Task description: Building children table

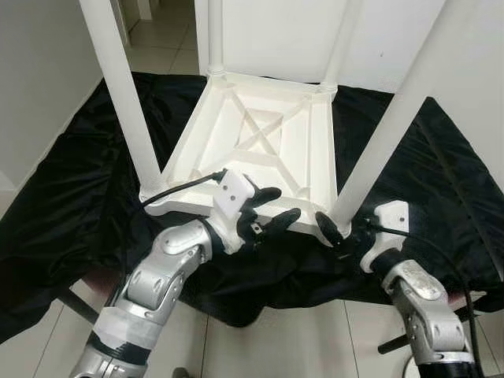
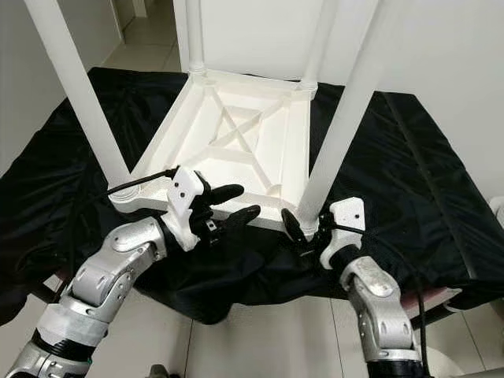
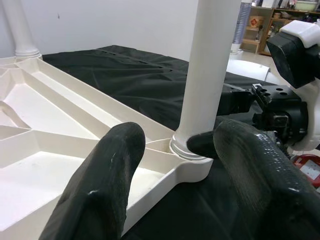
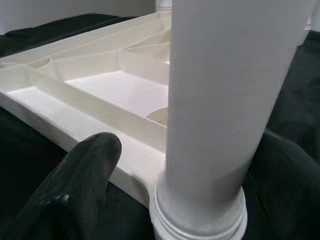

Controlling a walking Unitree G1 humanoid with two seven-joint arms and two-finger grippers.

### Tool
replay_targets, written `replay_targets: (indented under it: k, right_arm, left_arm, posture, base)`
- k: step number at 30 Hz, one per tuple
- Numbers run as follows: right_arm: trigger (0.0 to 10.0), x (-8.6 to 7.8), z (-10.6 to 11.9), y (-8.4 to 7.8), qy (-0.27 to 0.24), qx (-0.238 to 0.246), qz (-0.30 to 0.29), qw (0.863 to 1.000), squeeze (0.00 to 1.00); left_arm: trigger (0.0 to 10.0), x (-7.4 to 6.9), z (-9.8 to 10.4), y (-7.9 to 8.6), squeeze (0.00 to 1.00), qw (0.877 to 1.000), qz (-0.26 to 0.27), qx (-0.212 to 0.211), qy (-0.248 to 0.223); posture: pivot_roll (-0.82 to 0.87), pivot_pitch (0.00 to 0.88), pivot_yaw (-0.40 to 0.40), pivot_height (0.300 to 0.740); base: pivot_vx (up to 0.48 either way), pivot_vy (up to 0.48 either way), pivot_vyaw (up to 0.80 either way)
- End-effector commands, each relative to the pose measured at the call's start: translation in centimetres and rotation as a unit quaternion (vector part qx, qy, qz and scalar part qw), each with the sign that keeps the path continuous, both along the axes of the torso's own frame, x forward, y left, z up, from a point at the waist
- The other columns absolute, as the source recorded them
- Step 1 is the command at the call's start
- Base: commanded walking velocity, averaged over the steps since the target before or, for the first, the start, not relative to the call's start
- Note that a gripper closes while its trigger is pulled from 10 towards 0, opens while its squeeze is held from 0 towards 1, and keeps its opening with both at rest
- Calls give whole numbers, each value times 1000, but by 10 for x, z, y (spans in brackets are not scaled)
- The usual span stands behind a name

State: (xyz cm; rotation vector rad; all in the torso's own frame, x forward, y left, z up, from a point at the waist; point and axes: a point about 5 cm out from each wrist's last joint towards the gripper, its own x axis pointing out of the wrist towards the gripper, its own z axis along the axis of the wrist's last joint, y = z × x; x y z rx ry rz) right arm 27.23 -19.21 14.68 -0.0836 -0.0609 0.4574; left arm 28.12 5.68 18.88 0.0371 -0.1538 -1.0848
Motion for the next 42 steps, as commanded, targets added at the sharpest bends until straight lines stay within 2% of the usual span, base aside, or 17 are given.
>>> replay_targets:
  k: [1, 4, 10, 12, 13, 17, 18, 19, 20, 23, 24, 30, 34, 35, 38, 39, 42]
  right_arm:
    - [10000, 1, -1, -1, 5, -4, 27, 1000, 0]
    - [10000, 12, 0, -9, 14, -43, 72, 996, 0]
    - [10000, 28, 2, -13, 22, -70, 100, 992, 0]
    - [10000, 28, 2, -13, 22, -70, 100, 992, 0]
    - [10000, 39, 2, -12, 22, -91, 109, 990, 0]
    - [10000, 45, 2, -6, 22, -99, 123, 987, 0]
    - [4980, 48, -2, -1, 24, -103, 131, 986, 0]
    - [4980, 50, -4, 3, 25, -106, 137, 985, 0]
    - [4510, 51, -7, 6, 29, -110, 139, 984, 0]
    - [4510, 54, -10, 8, 33, -113, 144, 983, 0]
    - [0, 54, -14, 11, 36, -114, 150, 981, 0]
    - [0, 53, -20, 12, 41, -102, 157, 981, 0]
    - [0, 51, -21, 8, 37, -88, 116, 989, 0]
    - [2275, 50, -22, 8, 34, -82, 100, 991, 0]
    - [2275, 50, -22, 8, 32, -70, 76, 994, 0]
    - [10000, 51, -21, 7, 25, -66, 44, 997, 0]
    - [10000, 52, -19, 5, 13, -62, 2, 998, 0]
  left_arm:
    - [10000, 1, 0, 0, 0, 1000, -3, 2, -2]
    - [10000, 2, 0, 0, 0, 1000, -4, 4, -3]
    - [10000, 4, 2, 0, 0, 1000, -3, 5, -5]
    - [10000, 4, 2, 0, 0, 1000, -3, 5, -5]
    - [10000, 5, 3, 1, 0, 1000, -2, 5, -6]
    - [10000, 5, 3, 0, 0, 1000, -1, 4, -6]
    - [10000, 4, 3, 0, 0, 1000, -2, 4, -6]
    - [10000, 4, 3, 0, 0, 1000, -3, 4, -7]
    - [10000, 4, 3, -1, 0, 1000, -3, 4, -7]
    - [10000, 5, 3, -1, 0, 1000, -3, 3, -6]
    - [10000, 5, 4, 0, 0, 1000, -3, 3, -7]
    - [10000, 7, 4, -1, 0, 1000, -2, 3, -9]
    - [10000, 5, 3, -2, 0, 1000, -2, 1, -6]
    - [10000, 5, 2, -2, 0, 1000, -2, 1, -6]
    - [10000, 4, 2, -2, 0, 1000, -3, 1, -6]
    - [10000, 4, 2, -2, 0, 1000, -4, 0, -6]
    - [10000, 5, 2, -2, 0, 1000, -5, 0, -5]
  posture:
    - [-36, 64, -11, 740]
    - [-38, 65, -3, 740]
    - [-33, 65, 5, 740]
    - [-33, 65, 5, 740]
    - [-29, 64, 9, 740]
    - [-28, 64, 9, 740]
    - [-25, 62, 11, 740]
    - [-25, 62, 11, 740]
    - [-23, 62, 12, 740]
    - [-24, 63, 12, 740]
    - [-24, 62, 11, 740]
    - [-24, 62, 8, 740]
    - [-28, 62, 8, 740]
    - [-31, 62, 9, 740]
    - [-31, 62, 9, 740]
    - [-38, 63, 13, 740]
    - [-38, 63, 13, 740]
  base:
    - [0, 0, 0]
    - [0, 0, 0]
    - [0, 0, 0]
    - [0, 0, 0]
    - [0, 0, 0]
    - [0, 0, 0]
    - [0, 0, 0]
    - [0, 0, 0]
    - [0, 0, 0]
    - [0, 0, 0]
    - [0, 0, 0]
    - [0, 0, 0]
    - [0, 0, 0]
    - [0, 0, 0]
    - [0, 0, 0]
    - [0, 0, 0]
    - [0, 0, 0]
